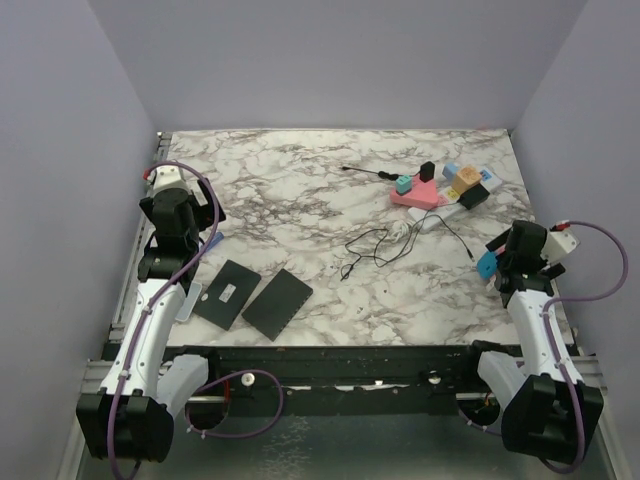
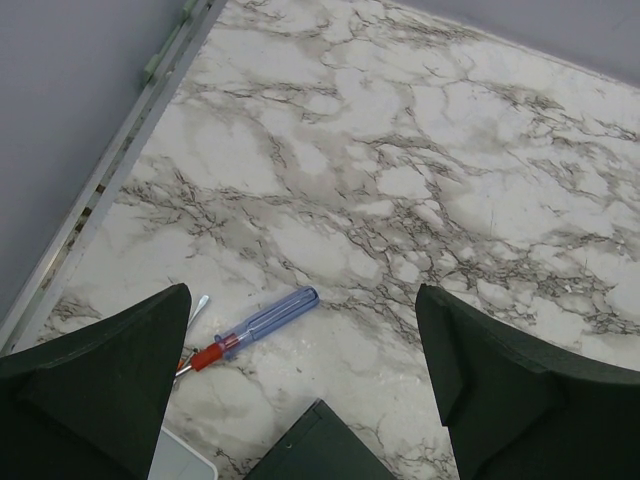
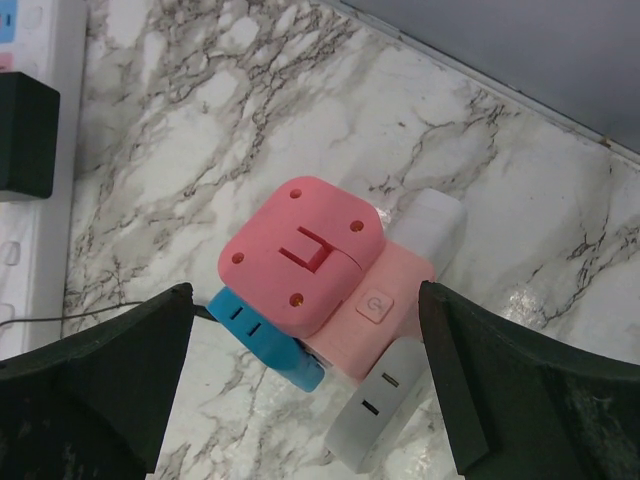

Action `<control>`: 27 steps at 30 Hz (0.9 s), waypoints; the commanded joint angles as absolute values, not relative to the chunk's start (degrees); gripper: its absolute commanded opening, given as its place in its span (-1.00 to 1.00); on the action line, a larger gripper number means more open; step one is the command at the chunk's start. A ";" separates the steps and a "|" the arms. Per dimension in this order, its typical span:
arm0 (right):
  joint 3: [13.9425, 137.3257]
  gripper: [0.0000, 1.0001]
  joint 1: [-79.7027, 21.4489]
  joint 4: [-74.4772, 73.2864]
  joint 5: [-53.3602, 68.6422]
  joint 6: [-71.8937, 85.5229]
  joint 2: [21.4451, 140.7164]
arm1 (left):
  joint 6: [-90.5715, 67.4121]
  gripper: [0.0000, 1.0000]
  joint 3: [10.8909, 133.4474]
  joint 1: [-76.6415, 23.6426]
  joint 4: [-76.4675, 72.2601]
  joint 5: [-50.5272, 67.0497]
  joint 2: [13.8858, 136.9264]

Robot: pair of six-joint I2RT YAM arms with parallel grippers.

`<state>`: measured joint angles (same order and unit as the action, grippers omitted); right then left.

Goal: Pull the plug off the socket
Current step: Pick up the socket from the corner of the board.

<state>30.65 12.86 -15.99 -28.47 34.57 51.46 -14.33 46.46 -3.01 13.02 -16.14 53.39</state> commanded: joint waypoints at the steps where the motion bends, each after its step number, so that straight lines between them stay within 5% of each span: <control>1: 31.21 1.00 13.25 -19.05 -29.78 36.19 51.69 | -13.71 0.98 45.99 -2.85 13.45 -14.59 53.30; 16: 30.08 1.00 13.19 -21.28 -16.14 34.96 48.90 | -13.39 0.98 46.01 -4.48 13.49 -14.28 53.57; 27: 27.09 0.82 11.65 -17.61 -1.97 34.89 50.37 | -13.53 0.98 45.99 -4.62 13.53 -13.81 54.53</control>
<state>29.61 12.91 -16.27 -10.96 34.33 49.43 -14.00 46.44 -4.25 12.99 -15.42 53.95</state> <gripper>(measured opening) 0.913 0.988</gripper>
